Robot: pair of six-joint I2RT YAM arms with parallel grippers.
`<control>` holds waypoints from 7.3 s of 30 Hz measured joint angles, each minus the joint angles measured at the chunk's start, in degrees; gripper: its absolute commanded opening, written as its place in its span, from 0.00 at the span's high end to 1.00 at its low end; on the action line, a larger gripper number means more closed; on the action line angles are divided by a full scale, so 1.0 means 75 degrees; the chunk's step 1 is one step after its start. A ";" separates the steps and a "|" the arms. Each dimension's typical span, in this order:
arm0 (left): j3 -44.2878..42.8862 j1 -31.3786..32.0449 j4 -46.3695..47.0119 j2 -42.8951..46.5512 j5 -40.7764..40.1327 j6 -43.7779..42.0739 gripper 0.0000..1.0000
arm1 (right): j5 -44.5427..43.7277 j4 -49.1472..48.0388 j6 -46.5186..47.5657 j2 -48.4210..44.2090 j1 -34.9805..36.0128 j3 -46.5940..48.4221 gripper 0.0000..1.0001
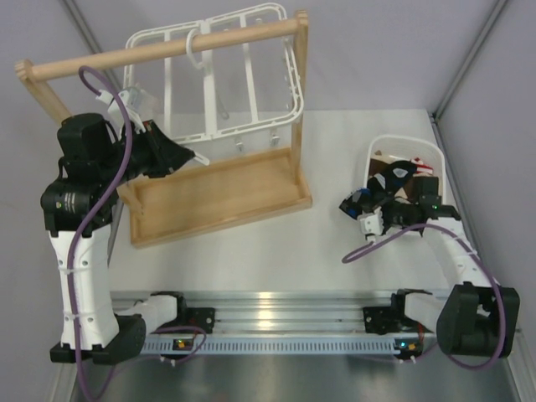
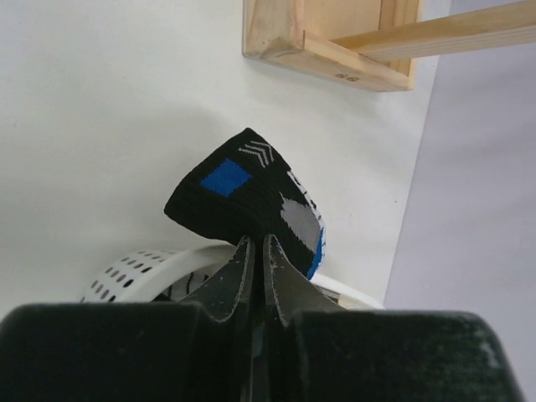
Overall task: Clip the socks to the hanger
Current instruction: Pick up the sock from the bin, then clamp the sock onto the hanger.
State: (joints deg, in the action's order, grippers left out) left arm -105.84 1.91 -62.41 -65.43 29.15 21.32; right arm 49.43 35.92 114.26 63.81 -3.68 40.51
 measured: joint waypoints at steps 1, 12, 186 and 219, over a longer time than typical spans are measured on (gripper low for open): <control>0.0000 0.0000 0.0000 0.0000 0.0003 0.0000 0.81 | 0.0012 -0.0009 -0.0003 -0.0003 0.0000 0.0073 1.00; 0.0000 0.0000 0.0000 0.0000 0.0029 0.0000 0.81 | 0.0131 -0.0396 -0.0804 -0.0169 0.0009 0.1883 1.00; 0.1072 -0.0507 0.1215 0.0105 0.2964 0.1341 0.81 | -0.8110 -1.4638 -0.5321 0.2060 1.0282 0.0052 1.00; 0.1448 -0.0653 0.1687 0.0108 0.3873 0.1539 0.83 | -0.7542 -1.4656 -0.5467 0.1935 1.0048 -0.0105 1.00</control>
State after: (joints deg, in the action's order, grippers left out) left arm -94.98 -2.98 -49.76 -64.62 58.19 32.86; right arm -7.14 -74.00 73.25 78.32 71.68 39.72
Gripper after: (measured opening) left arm 0.196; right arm 0.017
